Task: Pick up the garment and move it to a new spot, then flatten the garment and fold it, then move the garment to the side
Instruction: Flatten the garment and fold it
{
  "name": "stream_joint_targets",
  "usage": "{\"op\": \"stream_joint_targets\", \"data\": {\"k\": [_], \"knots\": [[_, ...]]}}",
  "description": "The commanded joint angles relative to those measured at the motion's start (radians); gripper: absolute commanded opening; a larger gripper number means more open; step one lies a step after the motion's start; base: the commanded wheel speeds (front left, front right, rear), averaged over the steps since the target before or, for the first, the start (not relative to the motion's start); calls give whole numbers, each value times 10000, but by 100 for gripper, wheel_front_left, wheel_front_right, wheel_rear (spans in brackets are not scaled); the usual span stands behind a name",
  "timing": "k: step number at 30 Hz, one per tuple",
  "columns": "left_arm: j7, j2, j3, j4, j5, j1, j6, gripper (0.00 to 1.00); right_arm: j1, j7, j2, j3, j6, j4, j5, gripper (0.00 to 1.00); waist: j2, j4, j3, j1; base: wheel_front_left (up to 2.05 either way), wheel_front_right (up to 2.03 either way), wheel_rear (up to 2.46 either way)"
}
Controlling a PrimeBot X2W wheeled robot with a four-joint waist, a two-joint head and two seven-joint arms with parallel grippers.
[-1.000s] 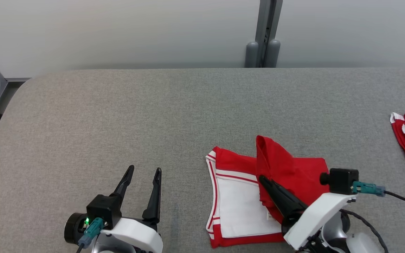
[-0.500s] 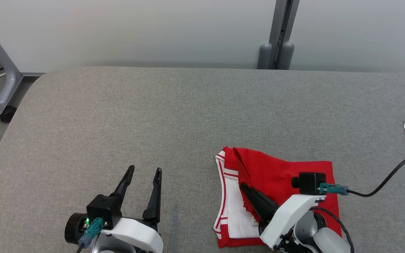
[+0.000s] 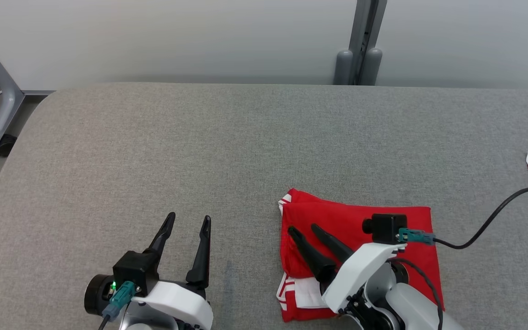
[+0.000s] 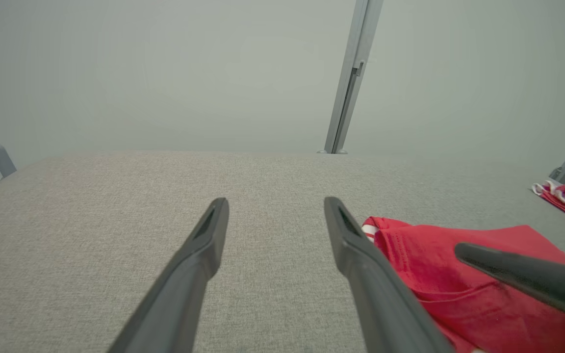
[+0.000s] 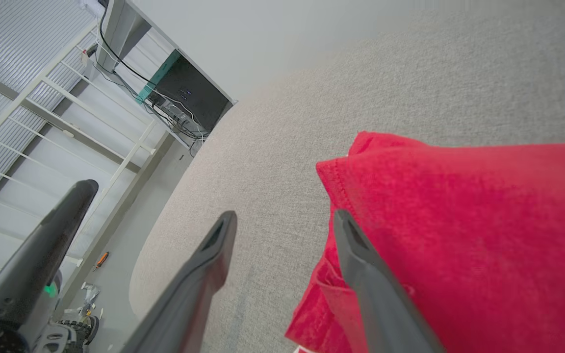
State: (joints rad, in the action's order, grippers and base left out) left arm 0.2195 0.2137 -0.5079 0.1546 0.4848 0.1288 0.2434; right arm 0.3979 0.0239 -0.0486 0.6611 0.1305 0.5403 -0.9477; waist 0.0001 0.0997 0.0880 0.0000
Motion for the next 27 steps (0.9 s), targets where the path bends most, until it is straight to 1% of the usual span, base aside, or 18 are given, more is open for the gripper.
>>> {"op": "stream_joint_targets", "data": {"k": [1, 5, 7, 10, 13, 19, 23, 24, 25, 26, 27], "knots": [[46, 71, 19, 18, 45, 139, 46, 100, 144, 202, -53, 59, 4, 13, 86, 100, -1, -31, 9, 0, 0, 0, 0], [81, 76, 24, 16, 69, 133, 59, 100, 331, 775, -62, -95, 4, -40, 728, 100, -1, -121, 19, 0, 0, 0, 0], [86, 74, -11, 27, 70, 132, 54, 100, 388, 1174, -199, -350, 2, -13, 1259, 100, -1, -172, 19, 0, 0, 0, 0], [98, 55, -52, 50, 64, 129, 53, 100, 372, 1684, -353, -894, 2, 74, 2190, 100, -1, -249, 22, 0, 0, 0, 0], [84, 41, -94, 49, 61, 119, 65, 100, 235, 1960, -415, -1583, 2, 48, 3151, 100, -1, -328, 27, 0, 0, 0, 0], [93, 29, -177, 72, 62, 155, 72, 100, -453, 2110, -310, -3089, 2, -584, 4623, 100, -1, -454, 61, 0, 0, 0, 0], [102, 33, -212, 86, 71, 193, 64, 100, -980, 1909, -236, -3455, 2, -1006, 5123, 100, -1, -465, 107, 0, 0, 0, 0], [107, 35, -221, 94, 77, 207, 57, 100, -1103, 1823, -225, -3463, 2, -1069, 5193, 93, -1, -460, 122, 0, 0, 0, 0], [107, 35, -232, 103, 82, 224, 51, 100, -1225, 1740, -213, -3428, 2, -1147, 5261, 49, -1, -449, 139, 0, 0, 0, 0], [106, 38, -240, 113, 77, 241, 42, 100, -1336, 1656, -205, -3404, 2, -1190, 5309, 36, -1, -434, 153, 0, 0, 0, 0], [104, 39, -250, 121, 76, 260, 34, 100, -1440, 1579, -199, -3349, 2, -1219, 5350, 26, -1, -414, 168, 0, 0, 0, 0]]}}
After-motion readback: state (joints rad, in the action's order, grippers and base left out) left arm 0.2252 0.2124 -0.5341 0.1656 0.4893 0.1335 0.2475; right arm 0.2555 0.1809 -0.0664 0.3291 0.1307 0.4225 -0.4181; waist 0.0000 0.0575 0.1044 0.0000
